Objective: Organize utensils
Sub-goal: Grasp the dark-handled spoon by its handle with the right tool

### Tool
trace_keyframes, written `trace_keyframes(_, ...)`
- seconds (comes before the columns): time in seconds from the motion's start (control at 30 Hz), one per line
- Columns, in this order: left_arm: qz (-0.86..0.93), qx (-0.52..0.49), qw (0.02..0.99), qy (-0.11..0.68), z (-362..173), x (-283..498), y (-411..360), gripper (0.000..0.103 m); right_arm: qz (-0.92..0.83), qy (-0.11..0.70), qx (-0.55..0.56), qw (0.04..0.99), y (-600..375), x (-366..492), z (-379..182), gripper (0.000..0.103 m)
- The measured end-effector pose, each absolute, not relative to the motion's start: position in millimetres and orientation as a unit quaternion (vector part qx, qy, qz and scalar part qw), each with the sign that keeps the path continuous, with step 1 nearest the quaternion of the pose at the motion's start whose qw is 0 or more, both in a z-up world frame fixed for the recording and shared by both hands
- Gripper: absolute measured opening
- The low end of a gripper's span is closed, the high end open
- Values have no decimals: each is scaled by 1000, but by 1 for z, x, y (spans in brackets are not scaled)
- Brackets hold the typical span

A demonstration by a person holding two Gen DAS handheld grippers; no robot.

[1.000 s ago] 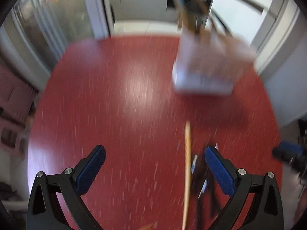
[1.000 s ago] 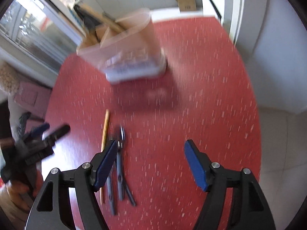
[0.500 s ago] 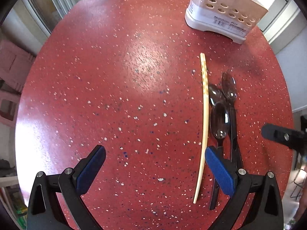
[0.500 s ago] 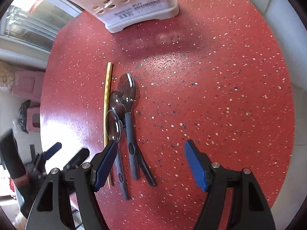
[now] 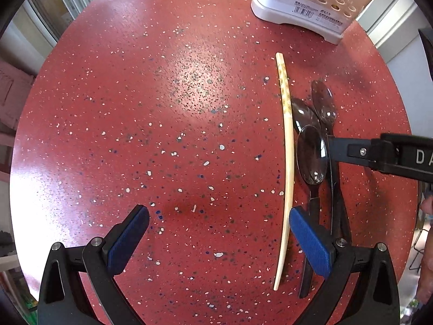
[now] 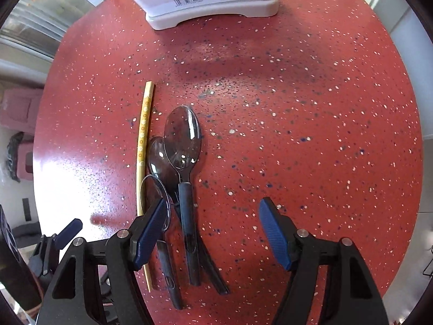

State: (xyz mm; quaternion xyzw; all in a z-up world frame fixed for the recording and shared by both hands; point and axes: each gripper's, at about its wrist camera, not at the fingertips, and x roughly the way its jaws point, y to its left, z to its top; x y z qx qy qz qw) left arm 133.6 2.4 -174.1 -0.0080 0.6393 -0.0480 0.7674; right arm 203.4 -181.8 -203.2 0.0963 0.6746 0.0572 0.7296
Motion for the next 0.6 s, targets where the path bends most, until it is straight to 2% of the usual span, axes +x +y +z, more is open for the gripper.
trace_keyframes(0.07,-48,-8,767,640,-177,130,2,103,52,674,84,732,-177,206,-204,72)
trace_keyframes(0.2,-46,-10,767,640,-185,124,-3,103,40,673,54,736,-166,213,-204,63)
trace_keyframes(0.6,-52,-2,768,638,-189,140,-17,103,42,681,32,730,-149,221,-204,58)
